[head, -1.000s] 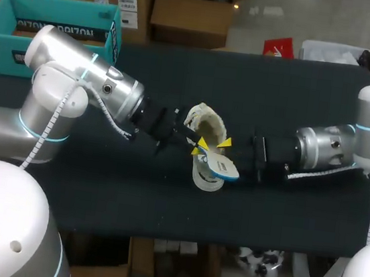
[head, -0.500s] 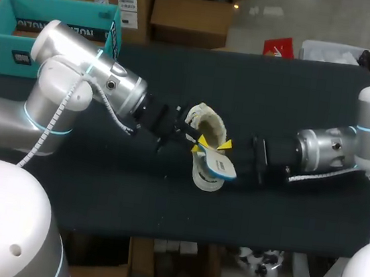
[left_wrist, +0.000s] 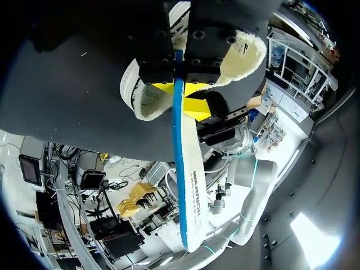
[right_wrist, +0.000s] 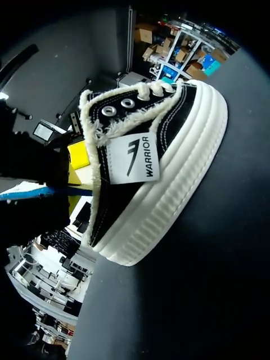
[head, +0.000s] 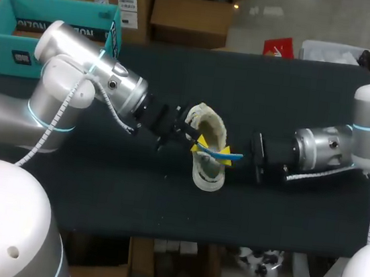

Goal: Open the shoe tongue, take the insole out of the shoe, put the insole back into the shoe, and pack the shoe into the shoebox

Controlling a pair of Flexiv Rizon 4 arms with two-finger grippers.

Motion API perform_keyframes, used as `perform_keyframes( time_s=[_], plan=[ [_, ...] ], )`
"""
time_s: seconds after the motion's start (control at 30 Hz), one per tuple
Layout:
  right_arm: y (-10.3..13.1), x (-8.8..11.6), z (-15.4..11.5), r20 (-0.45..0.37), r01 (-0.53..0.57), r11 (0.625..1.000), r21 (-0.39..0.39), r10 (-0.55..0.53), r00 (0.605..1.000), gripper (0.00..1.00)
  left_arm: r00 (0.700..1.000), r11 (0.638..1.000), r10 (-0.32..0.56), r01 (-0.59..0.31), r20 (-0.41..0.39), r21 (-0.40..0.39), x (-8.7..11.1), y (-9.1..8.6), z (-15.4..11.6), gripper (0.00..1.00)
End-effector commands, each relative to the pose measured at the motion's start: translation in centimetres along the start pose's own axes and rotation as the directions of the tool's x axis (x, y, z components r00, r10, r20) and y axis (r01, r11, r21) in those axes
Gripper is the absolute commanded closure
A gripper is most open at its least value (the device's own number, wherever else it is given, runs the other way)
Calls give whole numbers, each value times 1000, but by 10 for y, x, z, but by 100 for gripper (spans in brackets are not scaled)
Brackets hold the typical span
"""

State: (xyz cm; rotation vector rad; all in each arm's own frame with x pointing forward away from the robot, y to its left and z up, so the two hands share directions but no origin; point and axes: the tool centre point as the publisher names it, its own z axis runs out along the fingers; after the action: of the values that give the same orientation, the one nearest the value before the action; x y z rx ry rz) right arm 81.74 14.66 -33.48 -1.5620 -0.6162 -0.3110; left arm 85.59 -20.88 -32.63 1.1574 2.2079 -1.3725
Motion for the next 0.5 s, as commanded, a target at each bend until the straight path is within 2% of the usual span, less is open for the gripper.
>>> perform_keyframes(
  time_s=[0.03,0.5],
  plan=[
    [6,3,5,17,5,1000,-7,-5,1000,100,1000,1000,1,-1,-4,9,-5,7,3,100],
    [17,9,9,54,32,994,-108,-26,998,100,1000,1000,-20,20,-20,1,-9,24,6,100]
  ],
)
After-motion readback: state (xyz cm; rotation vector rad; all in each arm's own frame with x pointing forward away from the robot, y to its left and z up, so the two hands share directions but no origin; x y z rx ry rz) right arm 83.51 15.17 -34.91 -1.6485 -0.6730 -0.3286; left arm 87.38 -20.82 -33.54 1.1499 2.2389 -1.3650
